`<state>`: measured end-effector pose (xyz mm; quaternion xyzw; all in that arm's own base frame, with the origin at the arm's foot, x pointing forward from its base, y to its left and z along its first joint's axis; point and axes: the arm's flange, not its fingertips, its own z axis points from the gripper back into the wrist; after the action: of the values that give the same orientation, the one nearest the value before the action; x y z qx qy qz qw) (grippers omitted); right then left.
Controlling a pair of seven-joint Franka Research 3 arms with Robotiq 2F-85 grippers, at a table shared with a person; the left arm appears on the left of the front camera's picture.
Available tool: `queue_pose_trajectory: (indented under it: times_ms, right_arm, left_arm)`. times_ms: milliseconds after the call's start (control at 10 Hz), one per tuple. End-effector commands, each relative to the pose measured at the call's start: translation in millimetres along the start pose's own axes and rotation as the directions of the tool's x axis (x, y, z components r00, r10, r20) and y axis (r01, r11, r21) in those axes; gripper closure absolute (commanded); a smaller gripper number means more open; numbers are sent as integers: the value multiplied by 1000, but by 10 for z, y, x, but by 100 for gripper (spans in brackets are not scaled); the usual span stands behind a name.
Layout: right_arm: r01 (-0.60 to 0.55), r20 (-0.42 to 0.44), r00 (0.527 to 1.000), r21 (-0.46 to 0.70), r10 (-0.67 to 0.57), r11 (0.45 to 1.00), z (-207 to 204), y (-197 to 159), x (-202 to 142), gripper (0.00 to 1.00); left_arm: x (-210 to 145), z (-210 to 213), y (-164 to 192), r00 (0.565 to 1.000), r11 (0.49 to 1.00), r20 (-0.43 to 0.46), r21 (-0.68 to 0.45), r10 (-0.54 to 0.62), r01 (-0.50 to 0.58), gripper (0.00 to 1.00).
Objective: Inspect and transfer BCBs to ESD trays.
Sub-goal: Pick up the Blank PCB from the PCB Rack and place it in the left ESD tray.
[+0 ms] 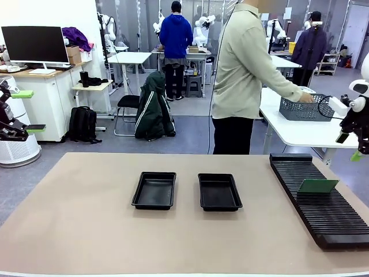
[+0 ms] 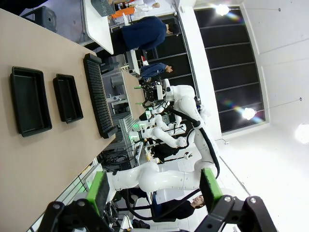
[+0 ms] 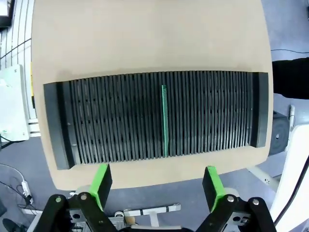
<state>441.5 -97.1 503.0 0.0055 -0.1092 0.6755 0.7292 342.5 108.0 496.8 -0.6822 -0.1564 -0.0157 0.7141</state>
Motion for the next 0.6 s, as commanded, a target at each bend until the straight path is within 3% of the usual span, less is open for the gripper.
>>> queue_pose_trajectory:
  times_ms: [0, 500]
  right_arm:
    - [-49, -12, 999, -31, 49, 998, -183, -48, 11, 0]
    - [-102, -35, 994, -40, 101, 994, -656, -29, 98, 0]
  left_arm:
    - [-2, 6, -9, 1000, 1000, 6, 5, -4, 4, 0]
    - [-2, 6, -9, 1000, 1000, 6, 5, -4, 4, 0]
